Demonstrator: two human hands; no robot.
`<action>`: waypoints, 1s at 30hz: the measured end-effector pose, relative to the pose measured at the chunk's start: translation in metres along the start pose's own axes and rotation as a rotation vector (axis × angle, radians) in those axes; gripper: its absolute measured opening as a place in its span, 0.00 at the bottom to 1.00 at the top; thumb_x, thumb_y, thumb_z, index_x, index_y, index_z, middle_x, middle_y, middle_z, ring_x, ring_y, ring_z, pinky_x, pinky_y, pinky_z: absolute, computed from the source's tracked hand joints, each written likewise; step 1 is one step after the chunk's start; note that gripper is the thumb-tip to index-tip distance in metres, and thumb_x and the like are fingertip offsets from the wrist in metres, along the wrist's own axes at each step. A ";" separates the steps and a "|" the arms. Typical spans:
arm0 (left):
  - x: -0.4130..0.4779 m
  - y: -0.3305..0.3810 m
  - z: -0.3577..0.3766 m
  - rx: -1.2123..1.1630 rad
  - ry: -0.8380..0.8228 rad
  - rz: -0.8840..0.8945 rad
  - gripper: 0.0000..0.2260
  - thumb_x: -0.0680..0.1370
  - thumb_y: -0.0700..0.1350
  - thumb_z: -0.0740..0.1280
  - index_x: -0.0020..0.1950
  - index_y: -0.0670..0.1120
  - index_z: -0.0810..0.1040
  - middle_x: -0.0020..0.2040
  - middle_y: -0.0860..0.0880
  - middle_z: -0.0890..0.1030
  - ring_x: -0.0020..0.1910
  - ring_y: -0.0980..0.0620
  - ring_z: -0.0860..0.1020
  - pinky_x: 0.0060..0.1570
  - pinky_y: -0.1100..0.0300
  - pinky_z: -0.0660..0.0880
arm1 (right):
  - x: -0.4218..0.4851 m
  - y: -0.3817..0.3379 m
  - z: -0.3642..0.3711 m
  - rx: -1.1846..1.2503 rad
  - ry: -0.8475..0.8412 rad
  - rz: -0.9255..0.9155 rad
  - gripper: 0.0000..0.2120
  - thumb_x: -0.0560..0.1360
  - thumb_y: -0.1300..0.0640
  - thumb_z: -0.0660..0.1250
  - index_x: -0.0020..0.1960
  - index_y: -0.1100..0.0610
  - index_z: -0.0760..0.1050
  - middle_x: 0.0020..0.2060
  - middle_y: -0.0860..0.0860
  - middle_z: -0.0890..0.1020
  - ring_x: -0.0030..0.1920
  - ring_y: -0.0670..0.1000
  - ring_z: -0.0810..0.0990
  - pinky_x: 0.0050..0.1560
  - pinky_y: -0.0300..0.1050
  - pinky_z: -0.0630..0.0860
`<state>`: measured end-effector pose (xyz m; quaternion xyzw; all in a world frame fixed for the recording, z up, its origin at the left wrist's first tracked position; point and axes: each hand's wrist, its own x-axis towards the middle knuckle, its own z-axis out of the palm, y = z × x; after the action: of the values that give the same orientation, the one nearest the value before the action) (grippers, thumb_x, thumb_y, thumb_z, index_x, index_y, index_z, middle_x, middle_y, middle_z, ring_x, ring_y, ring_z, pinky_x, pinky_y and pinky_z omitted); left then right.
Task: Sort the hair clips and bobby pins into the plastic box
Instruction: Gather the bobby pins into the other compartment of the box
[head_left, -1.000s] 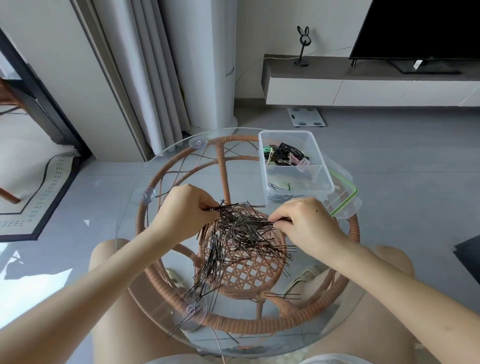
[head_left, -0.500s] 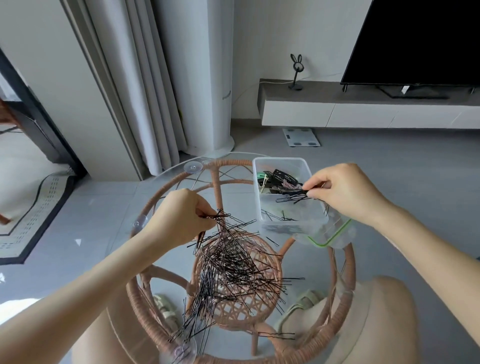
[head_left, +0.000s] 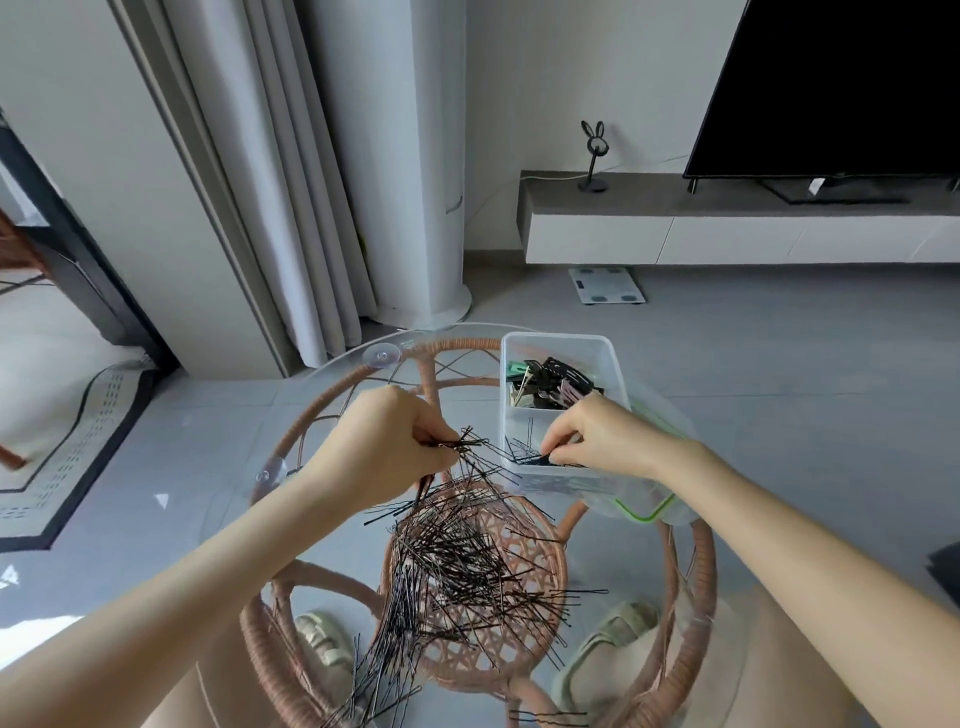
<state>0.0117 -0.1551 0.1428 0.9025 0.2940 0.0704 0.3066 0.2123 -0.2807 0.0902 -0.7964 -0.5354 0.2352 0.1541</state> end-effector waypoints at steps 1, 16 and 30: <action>0.003 0.005 0.001 -0.006 -0.006 0.017 0.07 0.70 0.41 0.72 0.47 0.47 0.85 0.30 0.54 0.79 0.24 0.71 0.73 0.28 0.80 0.68 | -0.003 0.002 -0.002 0.012 0.016 0.003 0.08 0.73 0.60 0.66 0.50 0.55 0.82 0.48 0.48 0.84 0.45 0.40 0.79 0.50 0.33 0.73; 0.084 0.069 0.064 0.249 -0.093 0.305 0.08 0.72 0.38 0.66 0.46 0.42 0.84 0.43 0.43 0.85 0.42 0.44 0.81 0.45 0.56 0.79 | -0.067 0.028 -0.024 0.196 0.483 0.078 0.09 0.74 0.61 0.65 0.51 0.54 0.81 0.45 0.45 0.83 0.45 0.44 0.82 0.51 0.40 0.76; 0.097 0.052 0.072 0.054 -0.691 0.146 0.14 0.77 0.45 0.65 0.62 0.47 0.77 0.62 0.49 0.79 0.55 0.46 0.80 0.60 0.54 0.76 | -0.063 0.017 0.003 -0.095 0.519 -0.016 0.08 0.73 0.60 0.66 0.49 0.55 0.82 0.44 0.51 0.85 0.45 0.52 0.80 0.42 0.40 0.71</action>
<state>0.1384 -0.1697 0.1114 0.8995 0.1094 -0.2253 0.3580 0.2039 -0.3453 0.0928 -0.8321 -0.4947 -0.0036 0.2506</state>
